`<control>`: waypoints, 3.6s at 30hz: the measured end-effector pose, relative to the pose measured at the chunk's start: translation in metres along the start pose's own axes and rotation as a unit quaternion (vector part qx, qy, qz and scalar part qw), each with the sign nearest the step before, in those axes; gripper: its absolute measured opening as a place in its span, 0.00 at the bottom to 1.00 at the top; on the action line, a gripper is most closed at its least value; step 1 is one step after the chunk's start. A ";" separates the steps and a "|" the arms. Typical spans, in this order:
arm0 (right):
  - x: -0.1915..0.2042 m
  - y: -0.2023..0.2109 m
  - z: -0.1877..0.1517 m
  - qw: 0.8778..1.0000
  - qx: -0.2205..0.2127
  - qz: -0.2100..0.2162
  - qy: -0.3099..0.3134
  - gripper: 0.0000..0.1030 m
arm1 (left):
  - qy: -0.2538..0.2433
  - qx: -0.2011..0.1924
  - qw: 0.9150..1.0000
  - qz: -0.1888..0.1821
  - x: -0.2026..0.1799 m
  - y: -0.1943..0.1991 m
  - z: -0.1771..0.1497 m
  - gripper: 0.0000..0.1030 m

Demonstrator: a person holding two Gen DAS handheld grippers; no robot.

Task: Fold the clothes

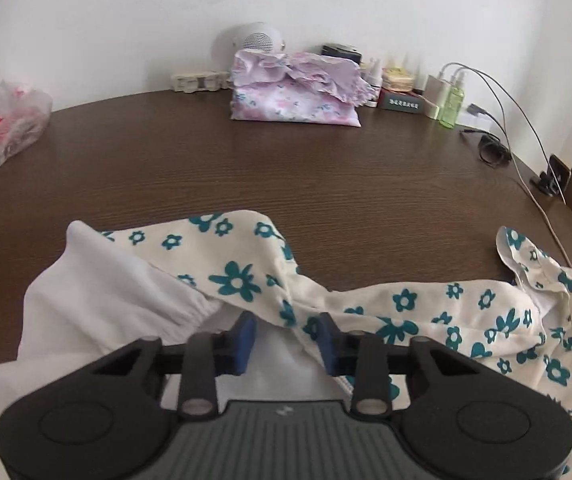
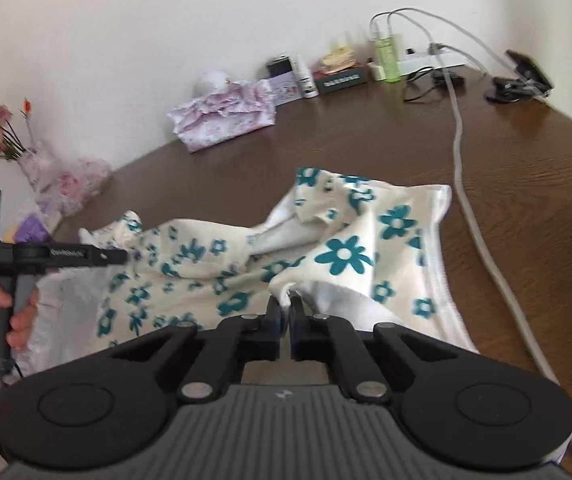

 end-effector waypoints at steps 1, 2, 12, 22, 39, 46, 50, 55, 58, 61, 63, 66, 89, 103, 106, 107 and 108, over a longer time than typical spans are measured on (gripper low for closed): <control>0.002 0.007 0.000 1.000 0.004 -0.002 0.009 0.12 | -0.001 0.000 1.000 -0.005 0.002 0.002 0.000 0.31; 0.003 0.015 0.000 1.000 0.007 -0.004 0.018 0.16 | -0.004 0.000 1.000 -0.005 0.003 0.005 0.001 0.32; 0.044 -0.020 0.078 0.993 0.066 0.027 0.092 0.36 | 0.007 0.028 1.000 0.010 0.015 0.001 0.054 0.51; 0.036 -0.097 0.091 0.990 0.115 0.033 0.071 0.18 | 0.020 0.082 0.994 0.069 0.018 -0.042 0.103 0.44; 0.024 -0.094 0.084 0.993 0.084 0.051 0.071 0.13 | 0.073 0.108 0.990 0.045 0.051 -0.038 0.116 0.01; 0.022 -0.089 0.083 0.995 0.064 0.049 0.060 0.04 | 0.081 0.039 0.996 0.022 0.063 0.002 0.094 0.00; 0.021 -0.081 0.084 0.996 0.043 0.055 0.059 0.04 | -0.010 -0.005 0.999 0.036 0.076 0.027 0.078 0.22; 0.020 -0.088 0.081 0.995 0.053 0.051 0.062 0.04 | -0.126 0.034 0.980 0.150 0.103 0.012 0.067 0.41; 0.021 -0.091 0.078 0.995 0.056 0.046 0.065 0.04 | -0.079 0.058 0.986 0.135 0.127 -0.002 0.067 0.37; 0.022 -0.092 0.078 0.995 0.056 0.046 0.066 0.04 | -0.059 0.044 0.995 0.073 0.137 -0.005 0.063 0.40; 0.020 -0.093 0.078 0.995 0.056 0.051 0.063 0.04 | -0.059 0.029 0.996 0.060 0.136 -0.008 0.061 0.42; 0.019 -0.093 0.077 0.995 0.054 0.053 0.063 0.04 | -0.088 0.013 0.995 0.053 0.126 -0.010 0.061 0.42; 0.005 -0.045 0.104 0.989 -0.025 0.147 0.001 0.02 | -0.217 -0.152 0.958 0.108 0.074 0.092 -0.043 0.00; 0.084 -0.030 0.099 0.983 -0.039 0.004 0.178 0.11 | -0.232 -0.092 0.963 0.102 0.096 0.107 -0.023 0.33; 0.144 -0.016 0.095 0.954 -0.039 0.024 0.296 0.17 | -0.218 -0.053 0.973 0.063 0.104 0.083 -0.017 0.33; 0.164 -0.017 0.093 0.940 -0.044 0.022 0.338 0.18 | -0.215 -0.045 0.974 0.052 0.105 0.076 -0.020 0.34; 0.185 -0.018 0.091 0.924 -0.048 0.020 0.379 0.21 | -0.209 -0.040 0.976 0.038 0.107 0.069 -0.024 0.35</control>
Point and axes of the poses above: each gripper's, at about its wrist camera, not at the fingertips, and y roughly against the way its jaws point, x to its left, z to its top, the point moved 4 cm from there along -y, roughly the way its jaws point, and after that the axes turned 15 degrees about x, right-handed, at the moved point
